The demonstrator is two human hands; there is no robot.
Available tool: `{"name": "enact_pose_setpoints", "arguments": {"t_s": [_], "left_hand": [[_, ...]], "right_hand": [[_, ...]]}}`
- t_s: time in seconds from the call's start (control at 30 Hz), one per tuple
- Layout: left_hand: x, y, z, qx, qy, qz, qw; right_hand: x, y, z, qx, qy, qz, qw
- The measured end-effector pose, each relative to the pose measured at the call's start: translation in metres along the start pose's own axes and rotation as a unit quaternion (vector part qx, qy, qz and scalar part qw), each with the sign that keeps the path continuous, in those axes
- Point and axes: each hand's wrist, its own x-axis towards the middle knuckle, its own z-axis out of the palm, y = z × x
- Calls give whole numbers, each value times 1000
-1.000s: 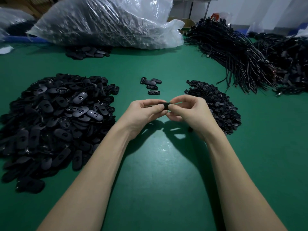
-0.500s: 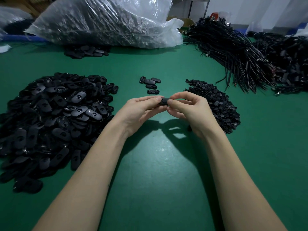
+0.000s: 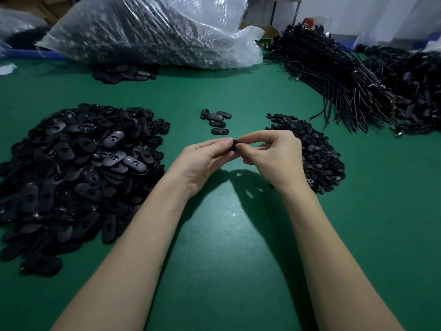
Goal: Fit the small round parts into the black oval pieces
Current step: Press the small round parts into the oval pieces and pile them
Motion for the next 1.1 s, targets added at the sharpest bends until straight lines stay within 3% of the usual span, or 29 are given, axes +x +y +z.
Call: {"name": "enact_pose_setpoints", "arguments": {"t_s": [0.17,0.33,0.43,1.1], "left_hand": [[-1,-1,2,3,15,9,1000],[-2,1,4,-2,21,11,1000],[-3,2,3,3,17,12,1000],[-1,0,-2,39,-22,25,999]], "right_hand": [[1,-1,0,-15,-26,14,999],[-2,-7,-7,143,-54,92,984],[-1,-9,-9,180,-52,110,976],[-1,-8,-8,159,-43,126,978]]}}
